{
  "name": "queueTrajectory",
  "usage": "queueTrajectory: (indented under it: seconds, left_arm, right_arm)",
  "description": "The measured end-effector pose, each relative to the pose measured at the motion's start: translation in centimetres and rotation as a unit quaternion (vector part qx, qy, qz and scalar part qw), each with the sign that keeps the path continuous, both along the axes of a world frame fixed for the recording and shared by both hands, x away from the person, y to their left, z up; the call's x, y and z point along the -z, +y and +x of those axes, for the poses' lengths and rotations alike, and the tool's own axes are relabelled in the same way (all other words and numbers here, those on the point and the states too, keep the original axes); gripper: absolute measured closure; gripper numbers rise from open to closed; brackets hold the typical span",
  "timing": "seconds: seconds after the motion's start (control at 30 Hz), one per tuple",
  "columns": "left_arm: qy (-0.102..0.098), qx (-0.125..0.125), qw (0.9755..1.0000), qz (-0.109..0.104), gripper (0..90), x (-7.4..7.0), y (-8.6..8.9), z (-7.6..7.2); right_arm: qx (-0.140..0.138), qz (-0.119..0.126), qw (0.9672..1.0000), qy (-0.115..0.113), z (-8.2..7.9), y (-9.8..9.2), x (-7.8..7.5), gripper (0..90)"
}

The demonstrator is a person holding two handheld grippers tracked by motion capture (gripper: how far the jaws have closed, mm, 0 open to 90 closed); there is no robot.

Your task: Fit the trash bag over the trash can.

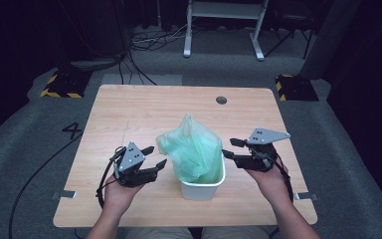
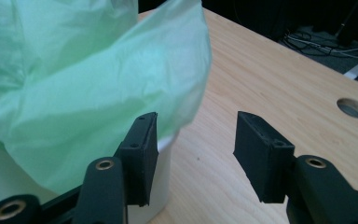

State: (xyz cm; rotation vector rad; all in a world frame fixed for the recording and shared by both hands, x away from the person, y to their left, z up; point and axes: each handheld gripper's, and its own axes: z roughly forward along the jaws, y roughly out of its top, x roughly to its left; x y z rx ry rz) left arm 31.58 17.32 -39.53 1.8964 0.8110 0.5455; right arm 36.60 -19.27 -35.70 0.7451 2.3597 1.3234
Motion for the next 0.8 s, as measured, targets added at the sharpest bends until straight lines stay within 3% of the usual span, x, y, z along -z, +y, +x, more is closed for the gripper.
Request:
queueTrajectory:
  seconds: [0.23, 0.5, 0.67, 0.8]
  left_arm:
    - [0.0, -0.009, 0.9999, -0.004, 40.5, -0.3, 0.4, 0.4]
    - [-0.009, -0.013, 0.9997, -0.018, 39.4, -2.2, 0.9, 1.4]
    - [0.004, -0.004, 0.9999, -0.009, 39.2, -2.0, 0.5, 2.3]
    - [0.023, 0.017, 0.9996, -0.002, 38.5, -1.3, -0.1, 3.1]
  right_arm:
    - [-0.014, -0.001, 0.9998, -0.011, 0.7, 1.7, -2.1, 48.6]
    - [-0.032, -0.017, 0.9993, -0.01, 1.6, 4.6, -3.2, 47.5]
    - [-0.042, -0.014, 0.999, -0.006, 1.8, 6.0, -3.2, 47.2]
    - [-0.048, -0.029, 0.9984, 0.002, 2.1, 7.7, -2.9, 47.1]
